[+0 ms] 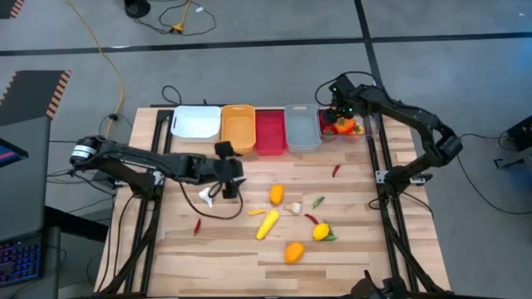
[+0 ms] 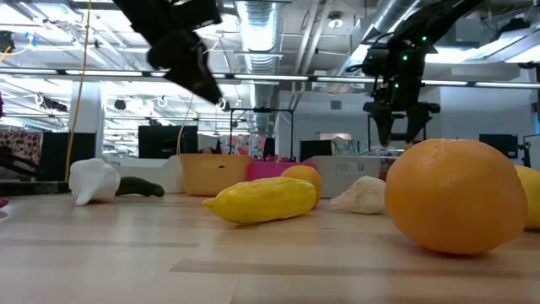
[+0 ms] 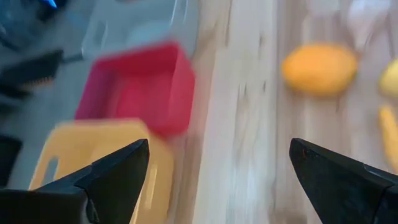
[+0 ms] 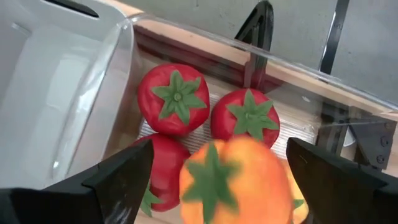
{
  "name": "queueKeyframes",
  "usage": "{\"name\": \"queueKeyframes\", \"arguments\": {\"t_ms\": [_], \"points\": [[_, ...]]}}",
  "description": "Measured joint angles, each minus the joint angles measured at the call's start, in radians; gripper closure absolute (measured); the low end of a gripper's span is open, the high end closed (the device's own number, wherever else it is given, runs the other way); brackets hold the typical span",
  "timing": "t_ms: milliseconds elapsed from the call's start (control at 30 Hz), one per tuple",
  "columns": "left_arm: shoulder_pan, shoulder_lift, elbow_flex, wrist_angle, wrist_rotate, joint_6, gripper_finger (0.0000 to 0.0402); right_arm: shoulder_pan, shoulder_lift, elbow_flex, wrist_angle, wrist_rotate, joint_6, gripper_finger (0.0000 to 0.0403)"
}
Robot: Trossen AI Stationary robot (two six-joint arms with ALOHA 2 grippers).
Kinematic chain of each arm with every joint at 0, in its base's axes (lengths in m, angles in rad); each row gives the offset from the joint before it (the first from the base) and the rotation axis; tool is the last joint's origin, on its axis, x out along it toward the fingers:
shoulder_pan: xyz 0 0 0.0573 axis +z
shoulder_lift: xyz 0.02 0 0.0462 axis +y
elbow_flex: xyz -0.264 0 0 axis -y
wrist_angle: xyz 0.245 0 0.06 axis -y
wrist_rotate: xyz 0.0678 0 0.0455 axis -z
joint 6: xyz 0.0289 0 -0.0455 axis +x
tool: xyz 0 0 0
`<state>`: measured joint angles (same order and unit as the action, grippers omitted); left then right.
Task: Sort produce into baskets
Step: Put the green chili pepper into the white bin
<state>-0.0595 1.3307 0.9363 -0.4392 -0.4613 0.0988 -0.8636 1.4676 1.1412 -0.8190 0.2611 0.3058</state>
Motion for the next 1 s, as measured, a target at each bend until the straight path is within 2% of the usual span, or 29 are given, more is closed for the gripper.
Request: {"name": "queueKeyframes", "arguments": {"t_ms": [167,333,600,733,1000], "points": [[0.089,-0.085,-0.031,-0.182,0.043,-0.033,0.0028,0.016,-0.071,0.0,-0.001,0.001,0.0,0.001],[0.181,-0.141,-0.092,-0.307,0.099,-0.045,0.0028,0.079,-0.153,0.0,-0.002,0.004,0.001,0.001],[0.277,-0.153,-0.22,-0.311,0.094,0.015,0.0028,0.273,-0.224,0.0,-0.003,0.003,0.001,0.001],[0.304,-0.151,-0.273,-0.253,0.082,0.021,0.0029,0.38,-0.225,0.0,-0.001,0.003,0.007,0.001],[0.339,-0.151,-0.287,-0.231,0.057,0.007,0.0029,0.563,-0.203,0.0,0.044,0.003,0.046,0.001]]}}
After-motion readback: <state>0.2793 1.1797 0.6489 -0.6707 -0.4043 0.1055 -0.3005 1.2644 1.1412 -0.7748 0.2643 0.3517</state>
